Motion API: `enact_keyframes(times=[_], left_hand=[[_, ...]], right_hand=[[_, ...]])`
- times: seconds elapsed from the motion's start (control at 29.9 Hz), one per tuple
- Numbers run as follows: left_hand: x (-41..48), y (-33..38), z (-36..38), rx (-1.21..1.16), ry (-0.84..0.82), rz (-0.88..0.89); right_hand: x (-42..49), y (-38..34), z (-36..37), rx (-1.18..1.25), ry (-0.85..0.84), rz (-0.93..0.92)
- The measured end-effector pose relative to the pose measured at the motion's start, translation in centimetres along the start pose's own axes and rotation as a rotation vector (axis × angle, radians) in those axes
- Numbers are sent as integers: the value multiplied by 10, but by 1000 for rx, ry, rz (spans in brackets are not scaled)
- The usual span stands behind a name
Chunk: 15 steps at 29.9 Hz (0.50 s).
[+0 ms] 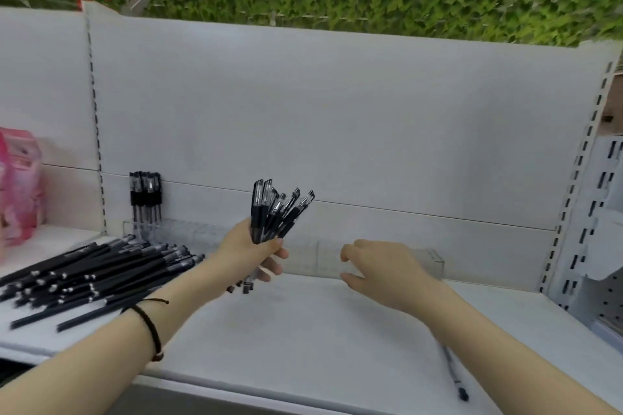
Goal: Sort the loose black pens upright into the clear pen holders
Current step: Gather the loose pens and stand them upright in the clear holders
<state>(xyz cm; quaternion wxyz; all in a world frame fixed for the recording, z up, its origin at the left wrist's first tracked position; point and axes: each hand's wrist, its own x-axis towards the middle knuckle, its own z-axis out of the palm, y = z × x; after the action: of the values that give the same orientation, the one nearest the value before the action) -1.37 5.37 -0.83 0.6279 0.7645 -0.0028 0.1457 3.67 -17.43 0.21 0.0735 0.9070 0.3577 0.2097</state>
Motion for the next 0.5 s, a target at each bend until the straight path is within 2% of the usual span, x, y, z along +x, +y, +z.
enact_keyframes(times=[0.27,0.5], left_hand=[[4,-13,-147,60,55,25],[33,-32,-214,-108,30,11]], right_hand=[[81,-105,-2,-12,6,-38],[148,-170,-8,20,74,-20]])
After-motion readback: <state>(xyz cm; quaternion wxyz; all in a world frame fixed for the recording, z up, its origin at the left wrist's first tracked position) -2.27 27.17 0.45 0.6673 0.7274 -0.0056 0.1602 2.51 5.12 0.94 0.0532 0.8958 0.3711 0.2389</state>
